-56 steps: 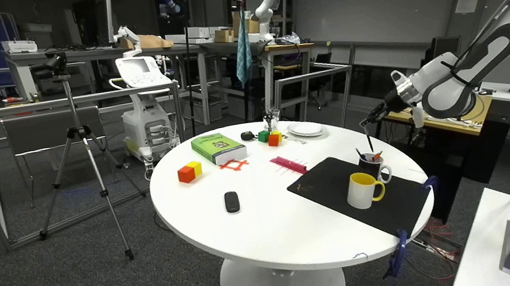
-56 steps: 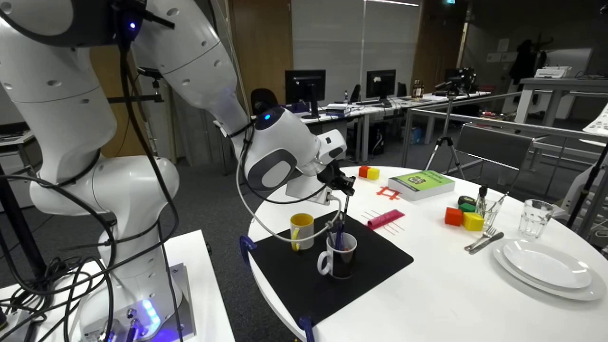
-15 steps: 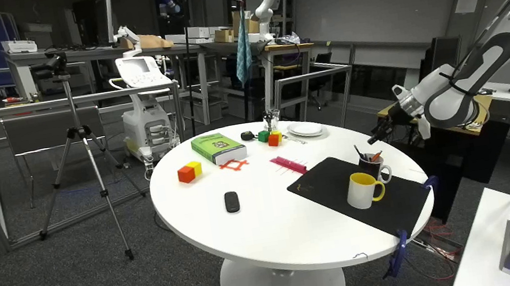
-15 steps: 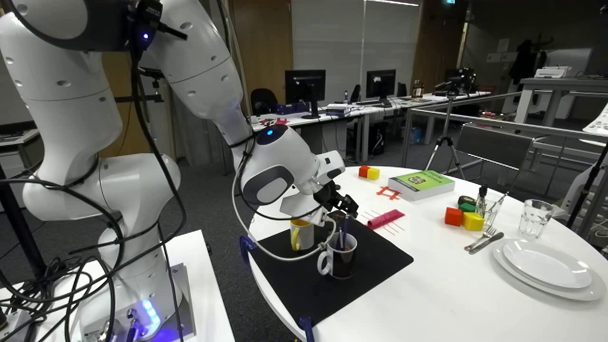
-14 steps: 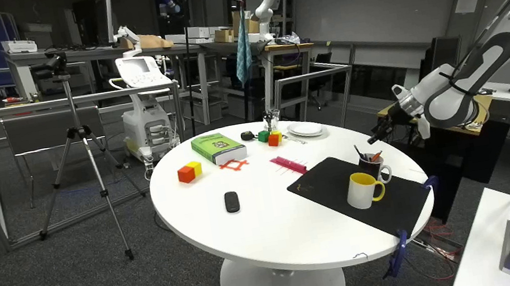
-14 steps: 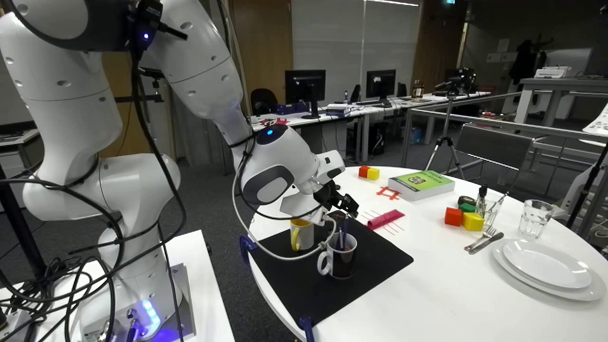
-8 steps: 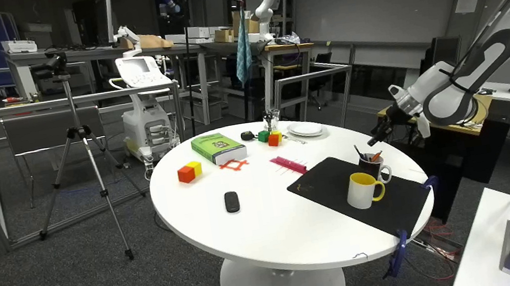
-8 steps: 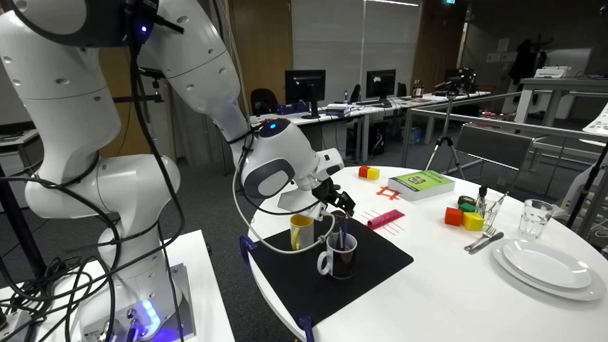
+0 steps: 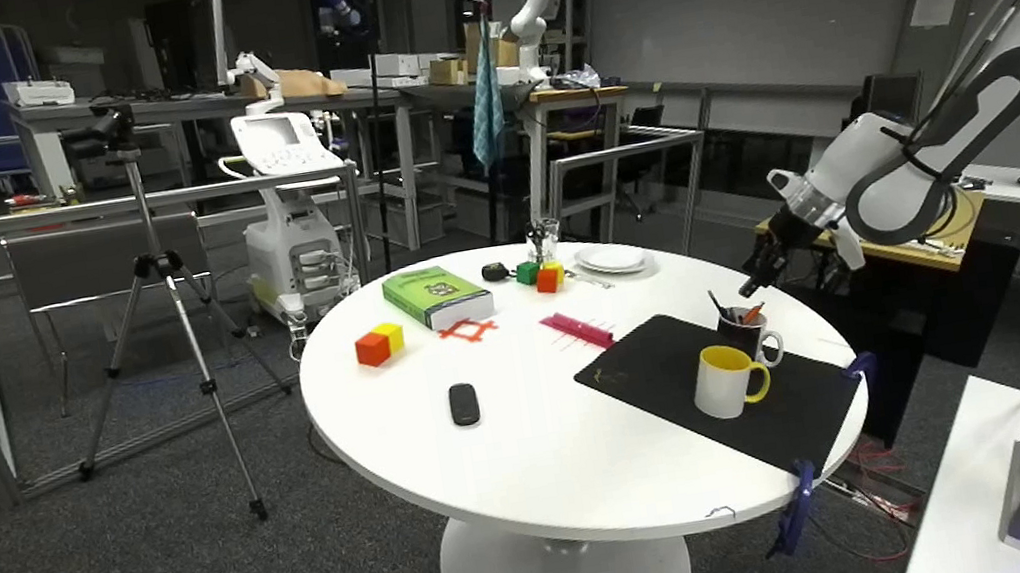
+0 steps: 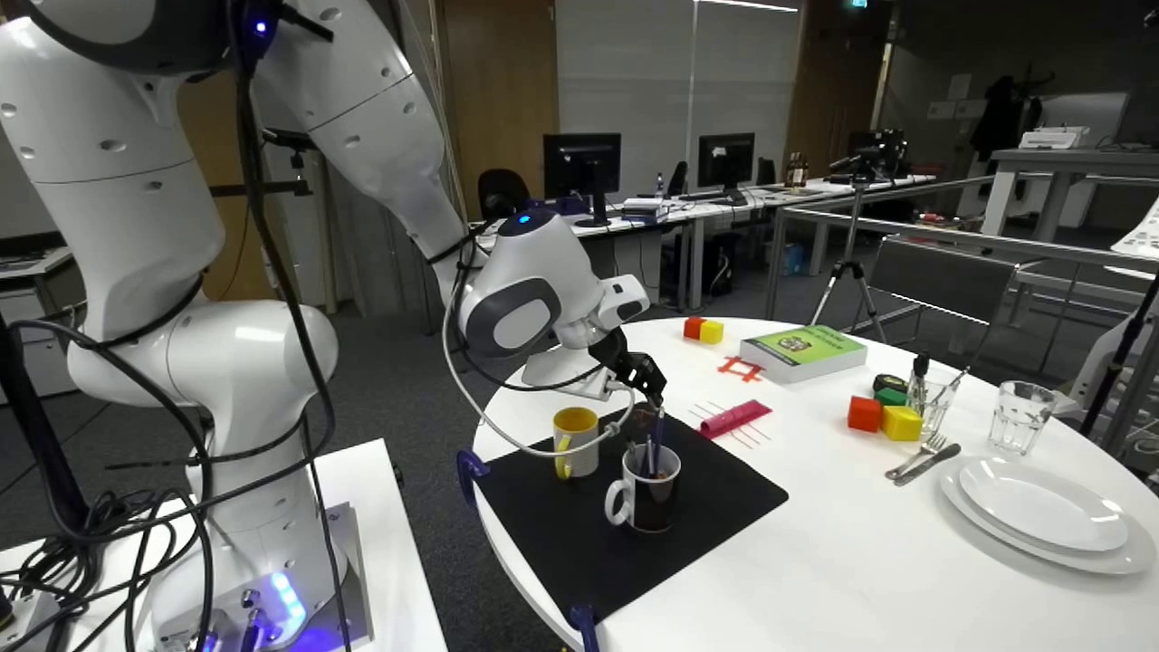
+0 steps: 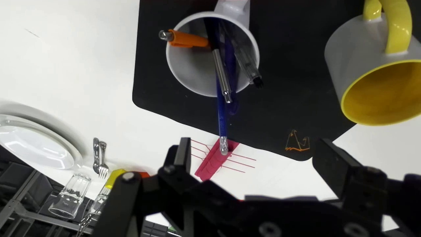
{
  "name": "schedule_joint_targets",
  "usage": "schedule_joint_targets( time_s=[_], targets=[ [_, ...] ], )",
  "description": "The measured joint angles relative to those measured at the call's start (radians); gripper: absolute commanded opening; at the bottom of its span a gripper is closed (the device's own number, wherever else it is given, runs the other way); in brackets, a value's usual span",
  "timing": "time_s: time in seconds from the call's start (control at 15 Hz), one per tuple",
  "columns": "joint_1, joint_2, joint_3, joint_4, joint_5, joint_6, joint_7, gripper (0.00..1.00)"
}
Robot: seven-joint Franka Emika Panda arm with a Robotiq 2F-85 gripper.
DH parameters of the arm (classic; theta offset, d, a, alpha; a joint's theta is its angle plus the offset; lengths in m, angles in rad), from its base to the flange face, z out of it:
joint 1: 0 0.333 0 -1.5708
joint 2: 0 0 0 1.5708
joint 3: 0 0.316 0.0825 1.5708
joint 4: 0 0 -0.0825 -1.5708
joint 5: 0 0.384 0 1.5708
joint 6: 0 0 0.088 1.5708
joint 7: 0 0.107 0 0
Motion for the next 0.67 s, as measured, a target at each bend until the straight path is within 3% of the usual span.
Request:
schedule_joint_targets(
  time_s=[0.2,0.47,0.67],
  targets=[
    [-0.175,0.000,0.182,0.000,-0.029,-0.030,0.005,1.00],
    [-0.480,-0.005,0.490,0.001,-0.044,-0.073,0.005,1.00],
    [-0.696,-0.055,0.674,0.002,-0.215,-0.151,0.112,1.00]
  ],
)
